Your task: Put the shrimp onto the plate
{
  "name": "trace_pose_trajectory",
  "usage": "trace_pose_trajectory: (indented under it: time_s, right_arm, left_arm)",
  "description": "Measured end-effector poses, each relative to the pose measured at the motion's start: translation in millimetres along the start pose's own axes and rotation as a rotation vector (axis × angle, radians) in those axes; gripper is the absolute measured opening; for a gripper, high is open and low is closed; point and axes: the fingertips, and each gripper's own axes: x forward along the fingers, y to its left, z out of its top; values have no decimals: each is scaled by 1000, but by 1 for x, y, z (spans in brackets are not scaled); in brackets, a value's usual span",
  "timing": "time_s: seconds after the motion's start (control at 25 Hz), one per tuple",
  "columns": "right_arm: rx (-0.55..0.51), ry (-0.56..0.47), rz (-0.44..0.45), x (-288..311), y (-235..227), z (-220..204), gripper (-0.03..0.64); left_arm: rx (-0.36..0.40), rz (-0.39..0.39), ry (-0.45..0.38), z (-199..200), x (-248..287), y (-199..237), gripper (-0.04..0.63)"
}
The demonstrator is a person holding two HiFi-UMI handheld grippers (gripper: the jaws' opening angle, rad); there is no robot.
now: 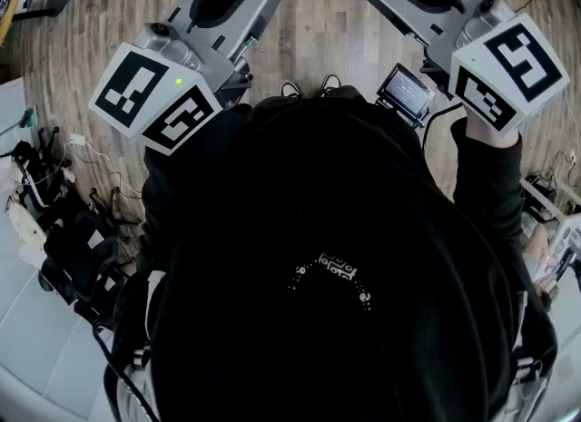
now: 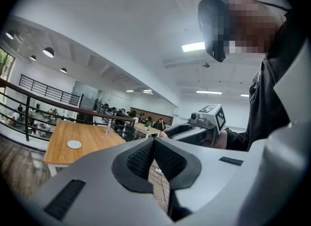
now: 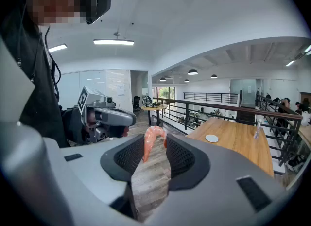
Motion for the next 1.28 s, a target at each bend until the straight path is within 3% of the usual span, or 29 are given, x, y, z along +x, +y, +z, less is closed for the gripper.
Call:
trace_pose_trajectory:
  time_s: [0.56,0.92,1.28]
  right_arm:
    - [47,-47,-6,-25,-40,-17,155]
    - [93,-110,-33,-83,-59,-40,155]
    - [116,-102,-69,-82,-72,-42,155]
  left_arm:
    - [22,4,30,-8,44,-9,6]
    - [64,-32,57,-15,83,-59,6]
    - [56,-31,63,-16,83,-46,6]
